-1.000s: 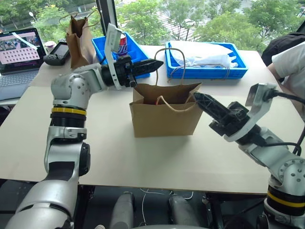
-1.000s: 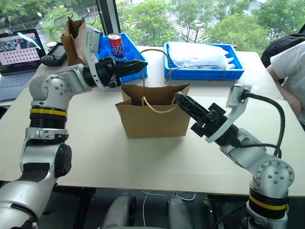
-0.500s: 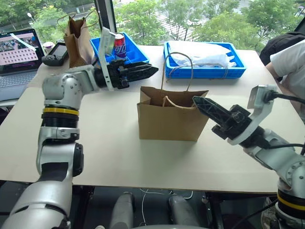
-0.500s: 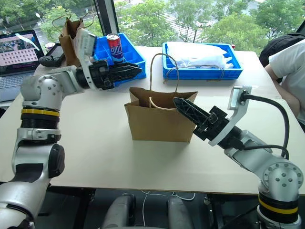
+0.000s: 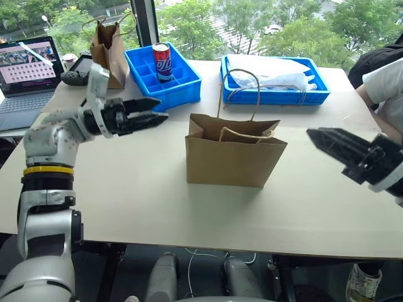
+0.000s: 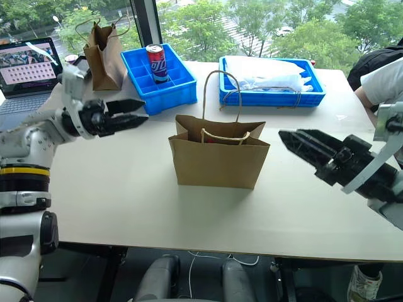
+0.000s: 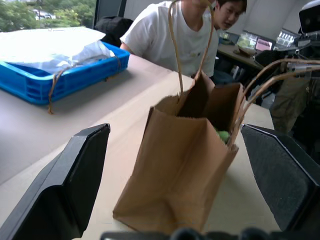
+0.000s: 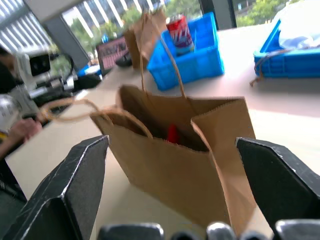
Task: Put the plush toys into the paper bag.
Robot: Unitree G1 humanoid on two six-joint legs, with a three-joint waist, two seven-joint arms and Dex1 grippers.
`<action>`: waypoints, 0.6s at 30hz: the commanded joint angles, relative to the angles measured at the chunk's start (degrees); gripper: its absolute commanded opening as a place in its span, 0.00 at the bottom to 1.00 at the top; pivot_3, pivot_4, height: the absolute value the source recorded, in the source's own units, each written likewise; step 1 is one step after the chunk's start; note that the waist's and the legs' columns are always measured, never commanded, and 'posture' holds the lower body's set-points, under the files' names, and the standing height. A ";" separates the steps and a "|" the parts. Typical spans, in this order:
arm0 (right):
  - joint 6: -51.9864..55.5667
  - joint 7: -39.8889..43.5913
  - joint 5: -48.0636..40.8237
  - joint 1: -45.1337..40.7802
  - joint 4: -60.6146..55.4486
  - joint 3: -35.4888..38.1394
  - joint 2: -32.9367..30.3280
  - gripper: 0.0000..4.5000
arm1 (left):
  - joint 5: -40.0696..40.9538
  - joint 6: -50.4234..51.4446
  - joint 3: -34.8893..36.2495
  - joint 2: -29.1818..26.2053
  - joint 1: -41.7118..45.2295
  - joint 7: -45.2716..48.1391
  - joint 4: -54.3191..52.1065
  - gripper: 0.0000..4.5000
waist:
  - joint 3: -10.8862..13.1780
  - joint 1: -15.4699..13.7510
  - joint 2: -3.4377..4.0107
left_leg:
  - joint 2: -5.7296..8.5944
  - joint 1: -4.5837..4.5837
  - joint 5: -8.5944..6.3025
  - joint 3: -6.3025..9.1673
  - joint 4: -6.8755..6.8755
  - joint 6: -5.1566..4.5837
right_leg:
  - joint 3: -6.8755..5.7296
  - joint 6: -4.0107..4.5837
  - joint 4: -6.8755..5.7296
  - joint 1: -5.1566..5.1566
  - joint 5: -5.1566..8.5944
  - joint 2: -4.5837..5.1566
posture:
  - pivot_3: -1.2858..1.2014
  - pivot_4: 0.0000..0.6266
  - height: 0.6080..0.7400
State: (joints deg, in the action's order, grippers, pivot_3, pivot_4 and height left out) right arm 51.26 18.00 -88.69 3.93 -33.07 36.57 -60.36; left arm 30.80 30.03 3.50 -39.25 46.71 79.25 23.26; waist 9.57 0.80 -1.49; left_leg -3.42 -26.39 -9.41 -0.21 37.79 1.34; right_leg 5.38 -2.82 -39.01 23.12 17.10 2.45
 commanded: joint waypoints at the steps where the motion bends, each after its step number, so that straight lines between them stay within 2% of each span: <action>1: 0.75 3.77 6.17 1.53 -4.63 -1.19 -2.27 0.88 | -1.56 -5.33 0.01 0.12 0.35 2.18 -0.41 1.00 | 0.00 0.00 0.00 | 0.01 0.00 0.00 0.00 0.00 0.00 | 0.00 0.00 0.00 0.00 0.00 0.00 | 0.52 0.24 0.62; 3: 0.79 4.22 6.51 1.86 -5.90 -2.51 -2.24 0.76 | -2.20 -6.98 0.01 0.52 0.49 2.58 0.51 1.00 | 0.00 0.01 0.00 | 0.00 0.00 0.00 0.00 0.01 0.00 | -0.01 -0.01 0.00 0.00 0.01 0.00 | 0.52 0.24 0.62; 8: 0.54 4.07 6.71 1.46 -6.94 -4.38 -1.79 0.36 | -2.82 -8.66 0.05 0.81 0.75 3.20 1.20 1.00 | 0.00 0.05 -0.01 | 0.00 0.00 0.00 0.00 0.01 0.00 | 0.00 -0.02 0.00 0.00 0.01 0.00 | 0.52 0.24 0.62; 13: 0.04 3.50 7.31 -0.17 -7.46 -7.95 -1.09 0.01 | -4.77 -12.29 -0.81 2.27 1.48 3.08 3.86 1.00 | 0.00 0.03 -0.01 | 0.01 0.01 0.00 0.00 0.02 0.00 | 0.00 -0.02 0.00 -0.02 0.01 0.00 | 0.52 0.24 0.62; 18: -0.43 0.83 6.58 -4.41 -9.89 -14.82 0.83 0.01 | -7.04 -16.09 -1.86 5.14 3.74 3.42 9.17 1.00 | 0.01 0.02 -0.03 | 0.01 0.00 0.00 0.01 0.05 -0.01 | -0.01 -0.02 -0.01 -0.02 0.01 0.00 | 0.52 0.24 0.62</action>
State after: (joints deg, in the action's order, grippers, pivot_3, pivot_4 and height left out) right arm 52.02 19.82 -81.21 0.65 -41.24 22.37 -59.71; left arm 24.35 15.97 1.32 -34.08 48.58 82.05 32.23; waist 9.58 0.82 -1.52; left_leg -3.41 -26.40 -9.41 -0.20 37.85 1.34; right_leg 5.37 -2.84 -39.02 23.12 17.10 2.45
